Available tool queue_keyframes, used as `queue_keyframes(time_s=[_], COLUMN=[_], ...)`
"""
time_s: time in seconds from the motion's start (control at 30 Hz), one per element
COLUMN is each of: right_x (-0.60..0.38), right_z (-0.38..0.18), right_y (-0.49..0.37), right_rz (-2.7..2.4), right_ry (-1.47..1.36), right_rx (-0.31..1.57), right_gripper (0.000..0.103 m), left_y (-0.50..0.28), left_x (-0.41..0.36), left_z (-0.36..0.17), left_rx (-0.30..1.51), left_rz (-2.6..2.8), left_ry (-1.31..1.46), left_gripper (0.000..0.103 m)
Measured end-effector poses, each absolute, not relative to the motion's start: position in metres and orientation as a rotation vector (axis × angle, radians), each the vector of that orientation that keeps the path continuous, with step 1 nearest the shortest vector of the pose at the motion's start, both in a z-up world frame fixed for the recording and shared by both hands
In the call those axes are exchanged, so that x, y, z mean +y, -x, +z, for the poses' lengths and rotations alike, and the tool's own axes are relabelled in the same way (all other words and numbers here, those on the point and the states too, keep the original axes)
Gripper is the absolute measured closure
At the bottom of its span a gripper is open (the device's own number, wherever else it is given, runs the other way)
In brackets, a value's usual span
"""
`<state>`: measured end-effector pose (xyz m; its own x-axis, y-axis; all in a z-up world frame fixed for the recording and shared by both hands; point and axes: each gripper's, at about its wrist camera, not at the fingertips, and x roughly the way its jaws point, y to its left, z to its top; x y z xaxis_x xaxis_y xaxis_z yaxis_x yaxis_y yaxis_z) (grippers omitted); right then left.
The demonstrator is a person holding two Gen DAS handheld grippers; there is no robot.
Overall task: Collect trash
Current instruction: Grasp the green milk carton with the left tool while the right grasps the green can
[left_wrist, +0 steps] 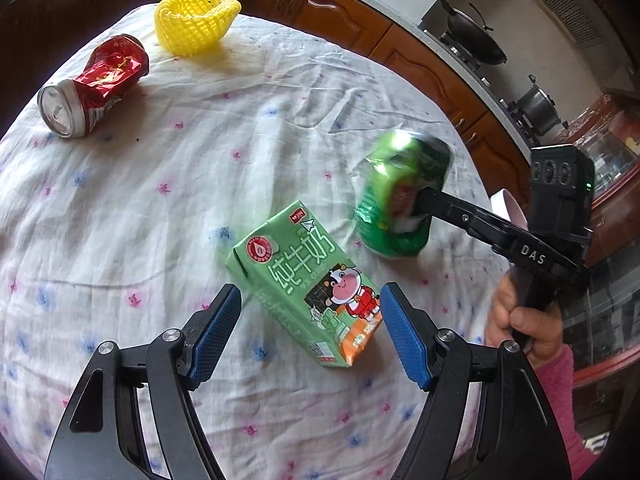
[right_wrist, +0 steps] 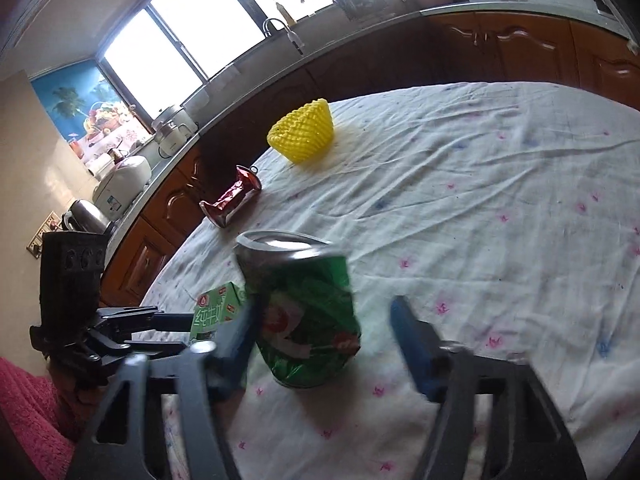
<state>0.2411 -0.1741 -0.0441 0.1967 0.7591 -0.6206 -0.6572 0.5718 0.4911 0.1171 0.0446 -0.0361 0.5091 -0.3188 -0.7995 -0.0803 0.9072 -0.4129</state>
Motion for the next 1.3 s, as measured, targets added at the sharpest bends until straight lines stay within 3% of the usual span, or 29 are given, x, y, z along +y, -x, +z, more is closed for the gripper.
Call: queue_keyframes(time_s=[0.03, 0.17, 0.5, 0.63, 0.67, 1.13, 1.17, 1.2, 1.3], right_x=[-0.173, -0.173, -0.252, -0.287, -0.292, -0.313, -0.312, -0.31, -0.306], right_z=[-0.042, -0.031, -0.012, -0.008, -0.009, -0.015, -0.015, -0.015, -0.014], right_y=[-0.24, -0.23, -0.204, -0.182, -0.178, -0.154, -0.154, -0.154, -0.156], right_rz=[0.99, 0.999, 0.648, 0.508, 0.485, 0.452, 0.455, 0.457, 0.457], right_ry=[-0.114, -0.107, -0.194, -0.191, -0.188, -0.228, -0.227, -0.225, -0.208], right_rx=[0.944, 0.919, 0.832, 0.786, 0.783, 0.781, 0.781, 0.784, 0.789], right_gripper=[0.079, 0.091, 0.093, 0.093, 0.093, 0.092, 0.088, 0.088, 0.088], left_y=[-0.119, -0.127, -0.154, -0.162, -0.163, -0.153, -0.153, -0.152, -0.151], left_x=[0.045, 0.042, 0.001, -0.017, -0.019, -0.019, -0.017, -0.017, -0.022], left_z=[-0.036, -0.041, -0.044, -0.043, -0.042, -0.029, -0.029, -0.029, -0.025], left_rx=[1.035, 1.037, 1.029, 1.016, 1.017, 0.977, 0.972, 0.966, 0.95], left_rz=[-0.146, -0.121, -0.157, -0.177, -0.188, -0.15, -0.151, -0.155, -0.178], left_ry=[0.427, 0.393, 0.277, 0.222, 0.221, 0.187, 0.189, 0.189, 0.171], left_gripper=[0.03, 0.03, 0.03, 0.035, 0.038, 0.038, 0.041, 0.05, 0.067])
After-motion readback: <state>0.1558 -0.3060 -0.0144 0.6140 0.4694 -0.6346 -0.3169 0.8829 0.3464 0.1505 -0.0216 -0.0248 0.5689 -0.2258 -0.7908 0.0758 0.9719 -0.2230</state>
